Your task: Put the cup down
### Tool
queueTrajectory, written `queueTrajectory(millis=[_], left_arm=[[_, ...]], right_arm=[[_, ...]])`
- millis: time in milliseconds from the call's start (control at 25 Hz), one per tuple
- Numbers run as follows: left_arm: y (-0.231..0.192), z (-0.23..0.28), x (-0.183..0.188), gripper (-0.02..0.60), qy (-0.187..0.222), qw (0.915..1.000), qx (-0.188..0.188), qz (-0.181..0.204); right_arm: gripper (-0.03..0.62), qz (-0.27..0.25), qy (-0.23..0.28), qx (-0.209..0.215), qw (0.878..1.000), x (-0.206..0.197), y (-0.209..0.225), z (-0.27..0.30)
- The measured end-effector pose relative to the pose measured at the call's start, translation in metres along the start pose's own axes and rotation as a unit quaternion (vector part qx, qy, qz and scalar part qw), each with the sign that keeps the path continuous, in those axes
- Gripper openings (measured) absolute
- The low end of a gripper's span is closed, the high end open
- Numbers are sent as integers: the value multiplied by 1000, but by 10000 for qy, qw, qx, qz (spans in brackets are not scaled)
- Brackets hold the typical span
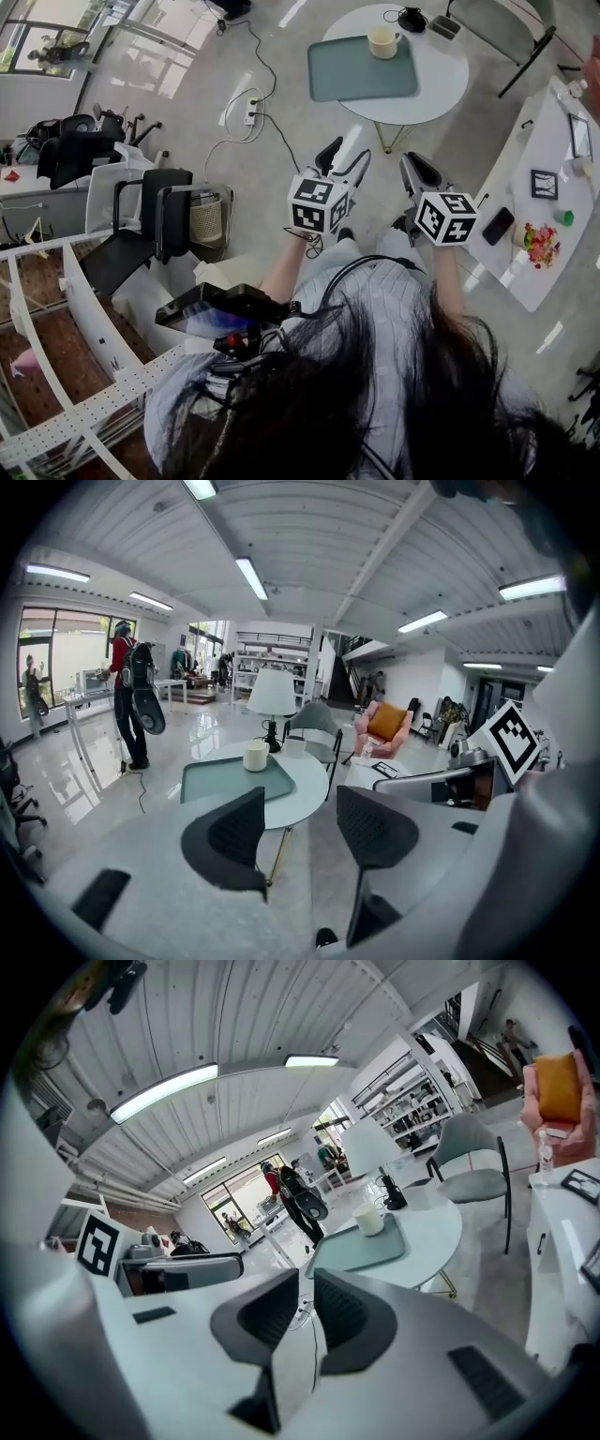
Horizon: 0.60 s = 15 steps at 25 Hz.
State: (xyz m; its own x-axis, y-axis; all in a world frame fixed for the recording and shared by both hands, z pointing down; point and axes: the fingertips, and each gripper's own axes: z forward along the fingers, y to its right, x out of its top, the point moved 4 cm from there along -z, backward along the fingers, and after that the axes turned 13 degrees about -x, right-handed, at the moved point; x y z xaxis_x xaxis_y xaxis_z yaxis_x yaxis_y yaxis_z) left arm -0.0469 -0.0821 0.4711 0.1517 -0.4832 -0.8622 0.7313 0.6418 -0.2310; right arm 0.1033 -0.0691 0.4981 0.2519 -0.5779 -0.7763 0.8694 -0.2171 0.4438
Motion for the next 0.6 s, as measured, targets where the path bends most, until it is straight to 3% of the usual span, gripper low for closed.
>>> queueTrajectory(millis=[160,600], left_arm=[[-4,-34,-18,206,-4,9999,131,45],[-12,-135,-52,169,329,9992,-37,-207]], right_arm=[[66,-84,13,36,10000,-12,-26,0],[66,-214,230,-146,9994,-54,-112,-26]])
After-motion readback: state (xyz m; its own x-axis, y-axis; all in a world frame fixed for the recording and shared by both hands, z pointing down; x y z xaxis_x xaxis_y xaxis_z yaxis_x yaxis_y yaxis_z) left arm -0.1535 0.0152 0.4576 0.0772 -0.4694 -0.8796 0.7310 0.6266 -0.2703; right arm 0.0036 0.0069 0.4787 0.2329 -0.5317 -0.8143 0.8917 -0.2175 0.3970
